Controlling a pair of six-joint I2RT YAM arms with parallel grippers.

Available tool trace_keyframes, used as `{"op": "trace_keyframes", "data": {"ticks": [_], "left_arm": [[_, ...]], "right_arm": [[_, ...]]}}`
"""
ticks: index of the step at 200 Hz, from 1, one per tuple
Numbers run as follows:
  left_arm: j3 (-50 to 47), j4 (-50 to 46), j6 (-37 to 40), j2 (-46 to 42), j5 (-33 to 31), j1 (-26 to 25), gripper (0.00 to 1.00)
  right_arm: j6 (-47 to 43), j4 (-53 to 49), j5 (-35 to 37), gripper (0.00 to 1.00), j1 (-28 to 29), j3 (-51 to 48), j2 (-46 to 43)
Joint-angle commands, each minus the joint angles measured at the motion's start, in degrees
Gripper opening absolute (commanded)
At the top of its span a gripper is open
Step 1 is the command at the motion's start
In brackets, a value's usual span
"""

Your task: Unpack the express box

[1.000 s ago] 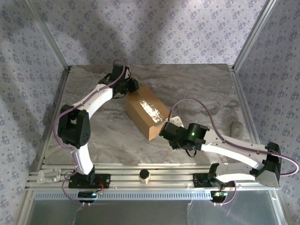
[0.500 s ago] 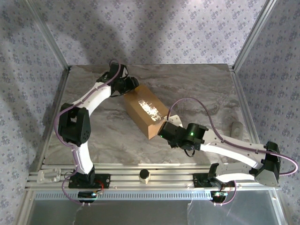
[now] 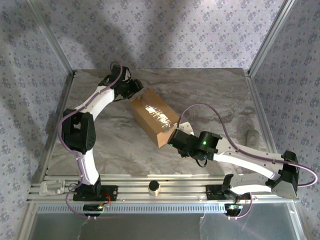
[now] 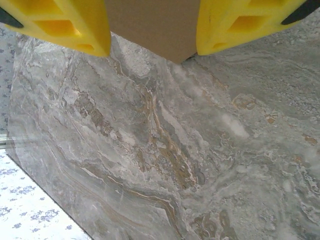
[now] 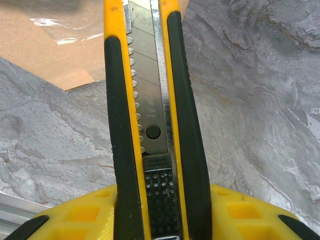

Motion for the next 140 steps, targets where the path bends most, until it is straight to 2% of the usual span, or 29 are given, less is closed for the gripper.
{"op": "trace_keyframes", "data": {"ticks": [1,59,101,140], "left_arm": [[1.2,0.5,-0.3,-1.1,0.6,1.1,0.48],[-0.6,-2.4,1.0,-6.9,-1.0,4.0,0.43],[-9.5,-8.7,2.3,-17.3,-6.4,4.7,0.41],[-20.7,-12.4,2.7,-27.7,-4.6,3.8,0.38]], "right_arm": [[1.8,0.6,2.3,0.00,0.3,1.5,0.2],[1.8,0.8,2.1,0.00,0.2,1.3,0.4],[2.0,1.5,2.0,0.00,0.2,1.1,0.5],[1.7,1.5,2.0,0.00,0.2,1.4,0.9]]}}
